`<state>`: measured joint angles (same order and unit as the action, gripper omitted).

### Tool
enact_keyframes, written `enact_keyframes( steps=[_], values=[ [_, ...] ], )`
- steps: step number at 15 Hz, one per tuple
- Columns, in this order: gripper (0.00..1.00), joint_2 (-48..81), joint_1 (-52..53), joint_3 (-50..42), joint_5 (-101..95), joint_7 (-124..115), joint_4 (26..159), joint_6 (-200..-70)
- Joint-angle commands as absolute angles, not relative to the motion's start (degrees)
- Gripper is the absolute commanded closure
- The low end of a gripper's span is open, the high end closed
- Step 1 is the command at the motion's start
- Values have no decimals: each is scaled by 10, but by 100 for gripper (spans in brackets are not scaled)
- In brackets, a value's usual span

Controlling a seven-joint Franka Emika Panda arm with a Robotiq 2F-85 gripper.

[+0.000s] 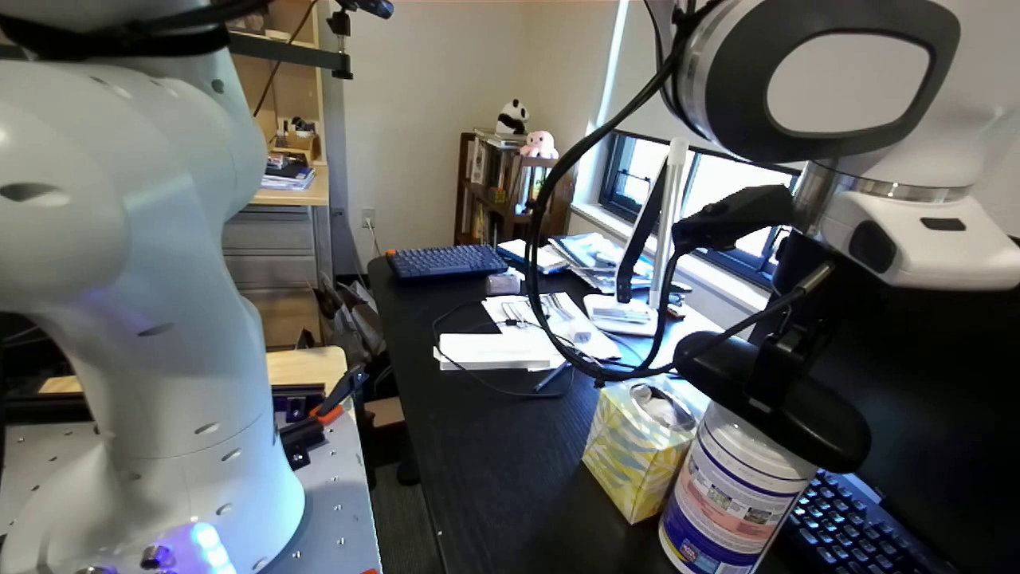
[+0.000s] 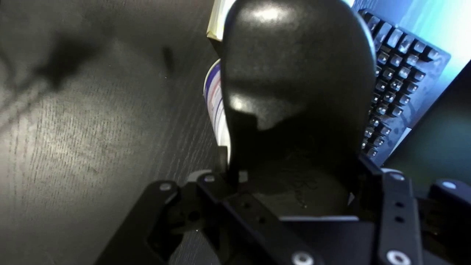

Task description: Take the tissue box from the top of the white bottle and put it on the table then take the black case and put it on the white bottle

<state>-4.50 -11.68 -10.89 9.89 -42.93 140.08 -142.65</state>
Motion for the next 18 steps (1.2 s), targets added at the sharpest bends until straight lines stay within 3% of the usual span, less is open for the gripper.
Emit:
enact_keyframes(
  steps=[1,11,12,14,18],
  values=[
    [48,-64,-112,-102,114,-412,1411,-1433],
    [48,-58,-114,-101,105,-418,1408,-1437],
    [6,-57,-115,-102,103,-415,1406,-1435],
    [0,-57,-115,-102,103,-417,1407,-1436],
    [0,-62,-114,-104,108,-417,1406,-1430]
  ],
)
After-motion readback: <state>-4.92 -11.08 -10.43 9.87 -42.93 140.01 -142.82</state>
